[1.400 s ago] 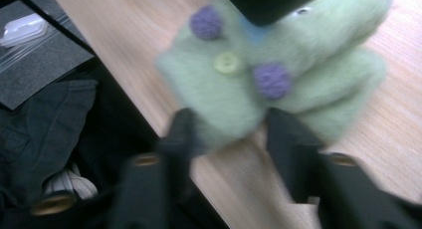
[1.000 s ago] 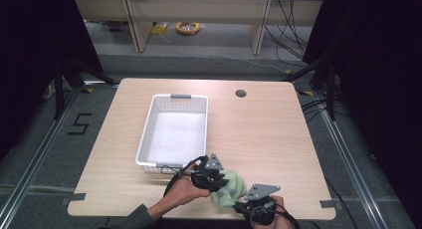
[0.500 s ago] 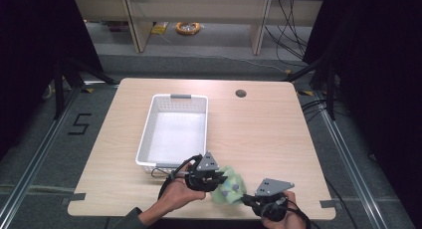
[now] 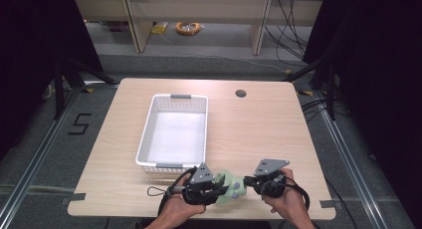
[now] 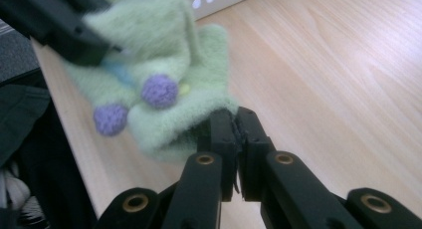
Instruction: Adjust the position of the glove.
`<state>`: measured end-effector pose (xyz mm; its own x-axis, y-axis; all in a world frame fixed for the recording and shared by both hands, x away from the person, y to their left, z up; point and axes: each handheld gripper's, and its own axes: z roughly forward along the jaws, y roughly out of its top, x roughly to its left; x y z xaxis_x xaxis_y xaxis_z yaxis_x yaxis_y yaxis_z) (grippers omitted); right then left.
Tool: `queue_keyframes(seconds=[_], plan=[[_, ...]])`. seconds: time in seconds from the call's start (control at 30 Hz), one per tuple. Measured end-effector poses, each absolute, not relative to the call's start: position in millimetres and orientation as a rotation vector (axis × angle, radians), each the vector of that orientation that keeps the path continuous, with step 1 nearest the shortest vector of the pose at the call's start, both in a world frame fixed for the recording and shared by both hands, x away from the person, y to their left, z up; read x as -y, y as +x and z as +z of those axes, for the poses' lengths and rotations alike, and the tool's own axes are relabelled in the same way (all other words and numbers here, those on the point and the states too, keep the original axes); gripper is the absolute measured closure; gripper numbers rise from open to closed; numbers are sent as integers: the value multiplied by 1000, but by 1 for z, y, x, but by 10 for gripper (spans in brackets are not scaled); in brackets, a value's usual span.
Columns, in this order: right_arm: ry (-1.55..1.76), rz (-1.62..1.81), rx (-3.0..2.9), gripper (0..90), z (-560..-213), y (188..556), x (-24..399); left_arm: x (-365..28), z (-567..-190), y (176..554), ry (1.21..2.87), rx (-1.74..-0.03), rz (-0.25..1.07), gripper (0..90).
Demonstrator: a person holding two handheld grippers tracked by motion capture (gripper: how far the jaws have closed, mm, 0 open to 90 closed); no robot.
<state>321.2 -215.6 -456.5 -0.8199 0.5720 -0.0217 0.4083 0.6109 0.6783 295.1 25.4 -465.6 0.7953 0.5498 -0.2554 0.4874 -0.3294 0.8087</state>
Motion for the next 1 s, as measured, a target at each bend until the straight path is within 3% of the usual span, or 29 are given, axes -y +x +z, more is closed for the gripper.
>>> queue_keyframes(seconds=[0.3,0.37,0.63,0.8,1.0], plan=[[733,961,-2680,872,-474,340,209,-27,-490,296,1986,-868,8,777],[738,967,-2674,797,-479,342,211,-27,-493,294,2002,-871,-5,727],[991,989,-2565,656,-467,333,226,-29,-491,290,1999,-878,14,599],[1114,1132,-2530,638,-458,322,228,-31,-491,290,1996,-882,20,603],[1208,1109,-2624,616,-475,303,213,-31,-491,289,2005,-867,41,616]])
